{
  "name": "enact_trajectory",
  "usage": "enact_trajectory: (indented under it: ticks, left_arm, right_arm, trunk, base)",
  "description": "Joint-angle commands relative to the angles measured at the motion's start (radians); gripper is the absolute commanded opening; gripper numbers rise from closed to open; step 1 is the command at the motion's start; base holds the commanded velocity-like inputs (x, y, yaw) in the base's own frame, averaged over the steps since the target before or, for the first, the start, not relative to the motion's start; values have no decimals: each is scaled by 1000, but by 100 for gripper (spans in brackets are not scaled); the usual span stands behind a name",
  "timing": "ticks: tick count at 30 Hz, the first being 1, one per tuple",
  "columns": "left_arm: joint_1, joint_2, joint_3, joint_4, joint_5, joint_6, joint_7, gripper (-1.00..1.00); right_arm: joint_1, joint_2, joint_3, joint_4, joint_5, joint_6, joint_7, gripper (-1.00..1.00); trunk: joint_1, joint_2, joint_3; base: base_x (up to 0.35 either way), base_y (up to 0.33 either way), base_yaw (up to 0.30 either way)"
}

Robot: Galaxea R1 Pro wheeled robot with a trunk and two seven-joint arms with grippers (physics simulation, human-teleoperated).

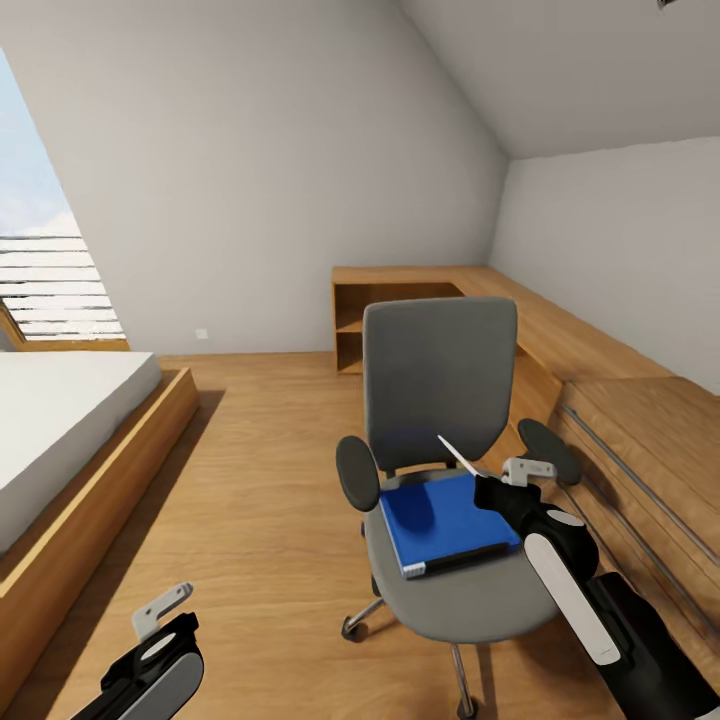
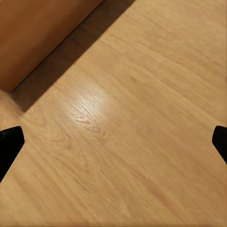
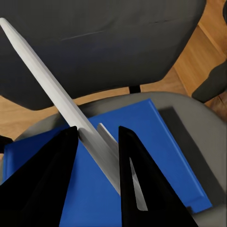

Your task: In the bedroom, organize the workspace by keeping the computer under the desk, ensuring the monitor is on the desk, placing the keyboard on the desk next to the monitor, placing the mouse on the desk next to the keyboard, moving the folder from the swivel chair onto the desk next to the mouse, stacking the notebook on top of the folder with the pen on top of the notebook, and positioning the swivel chair next to the desk.

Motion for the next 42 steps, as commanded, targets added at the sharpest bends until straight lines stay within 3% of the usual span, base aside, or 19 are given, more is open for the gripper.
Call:
enact_trajectory:
  ticks: [1,6,7,13,14,15,18,19,20,33,42]
  left_arm:
    - [-1,1,-3,8,4,0,-2,100]
    - [-1,-1,-6,50,7,-1,-31,100]
    - [-1,-14,-27,149,10,-3,-66,100]
    - [-1,-65,-64,346,9,-6,-164,100]
    - [-1,-79,-68,402,9,-6,-197,100]
    - [-1,-127,-74,590,7,-7,-398,100]
    - [-1,-141,-74,657,5,-6,-514,100]
    - [-1,-147,-75,699,4,-6,-602,100]
    - [-1,-148,-75,706,4,-6,-618,100]
    - [-1,-148,-60,755,5,-7,-652,100]
    - [-1,-147,-59,764,5,-7,-653,100]
  right_arm:
    - [-1,-1,2,-1,-9,1,-10,-100]
    - [-1,-2,2,-1,-9,1,-10,-100]
    - [-1,-2,2,-1,-9,1,-10,-100]
    - [-1,-2,3,-2,-11,3,-9,-100]
    - [-1,-2,3,-2,-11,3,-9,-100]
    - [-1,-3,3,-4,-12,2,-8,-100]
    - [-1,-3,3,-5,-12,1,-8,-100]
    - [-1,-3,3,-6,-12,0,-9,-100]
    - [-1,-3,4,-7,-12,0,-9,-100]
    - [13,-2,8,-21,-12,-22,-10,-100]
    - [14,-1,8,-21,-14,-22,-10,-100]
  trunk:
    - [-4,7,2]
    - [-23,42,18]
    - [-27,49,21]
    - [-50,91,40]
    - [-54,98,43]
    - [-58,105,46]
    - [-69,126,56]
    - [-73,133,59]
    - [-77,140,62]
    - [-127,231,103]
    - [-157,287,128]
  base:
    - [0,0,0]
    - [0,0,0]
    - [0,0,0]
    - [0,0,0]
    - [0,0,0]
    - [0,0,0]
    - [0,0,0]
    - [-79,0,0]
    - [-170,0,0]
    - [-300,0,0]
    - [-57,0,0]
